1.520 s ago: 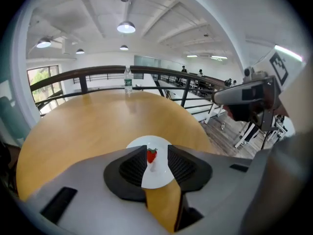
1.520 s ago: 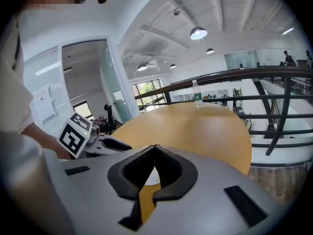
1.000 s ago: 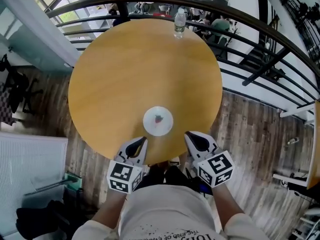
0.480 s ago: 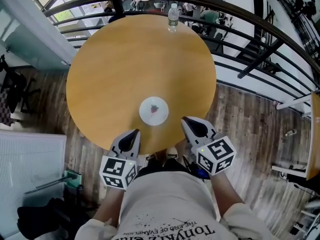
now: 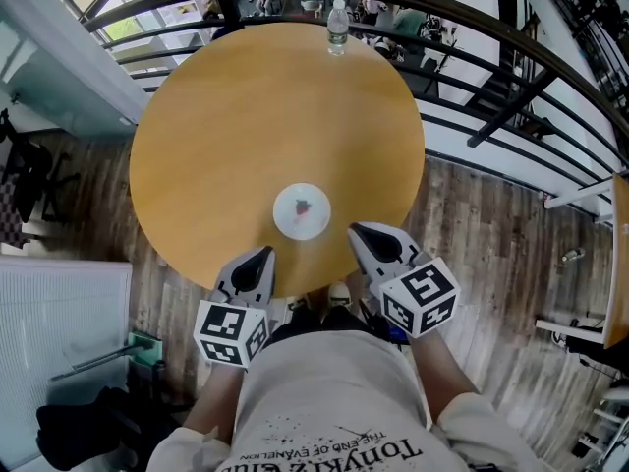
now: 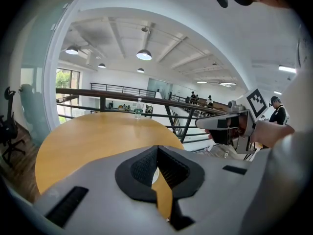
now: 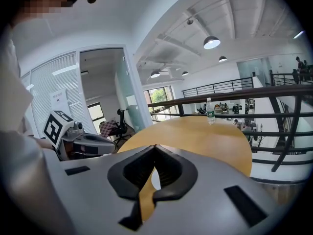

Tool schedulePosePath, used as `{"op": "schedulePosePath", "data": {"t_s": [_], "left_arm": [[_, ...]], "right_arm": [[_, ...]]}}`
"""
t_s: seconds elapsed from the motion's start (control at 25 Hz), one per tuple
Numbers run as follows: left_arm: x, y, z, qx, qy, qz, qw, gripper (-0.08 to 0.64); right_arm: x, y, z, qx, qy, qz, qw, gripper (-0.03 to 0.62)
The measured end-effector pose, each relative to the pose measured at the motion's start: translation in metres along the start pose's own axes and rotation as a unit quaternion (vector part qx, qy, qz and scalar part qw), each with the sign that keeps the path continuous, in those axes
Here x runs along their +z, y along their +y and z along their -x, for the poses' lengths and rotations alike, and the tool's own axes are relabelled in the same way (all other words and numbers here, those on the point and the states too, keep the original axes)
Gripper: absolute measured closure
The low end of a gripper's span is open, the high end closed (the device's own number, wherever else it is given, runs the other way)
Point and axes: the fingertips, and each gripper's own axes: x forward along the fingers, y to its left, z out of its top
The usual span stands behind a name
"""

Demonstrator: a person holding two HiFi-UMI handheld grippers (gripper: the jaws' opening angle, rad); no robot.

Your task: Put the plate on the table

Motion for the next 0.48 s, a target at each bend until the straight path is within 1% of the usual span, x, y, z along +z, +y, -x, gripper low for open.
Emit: {"op": "schedulePosePath", "data": {"t_s": [0.28,0.48], "left_arm": [[-0.0034,-0.0048,-0.003,-0.003,0.004,-0.01,0.9999,0.535],[-0.0019,0.0029,0.0009,0.004,0.001,-0.008,1.0,0.535]], "right_arm": [[-0.0043,-0.0005,0.0023,0.001,0.002,-0.001,1.0,0.572],[-0.0072,0.0047,0.0013,-0.002,0.007,-0.002,1.0,0.572]]}}
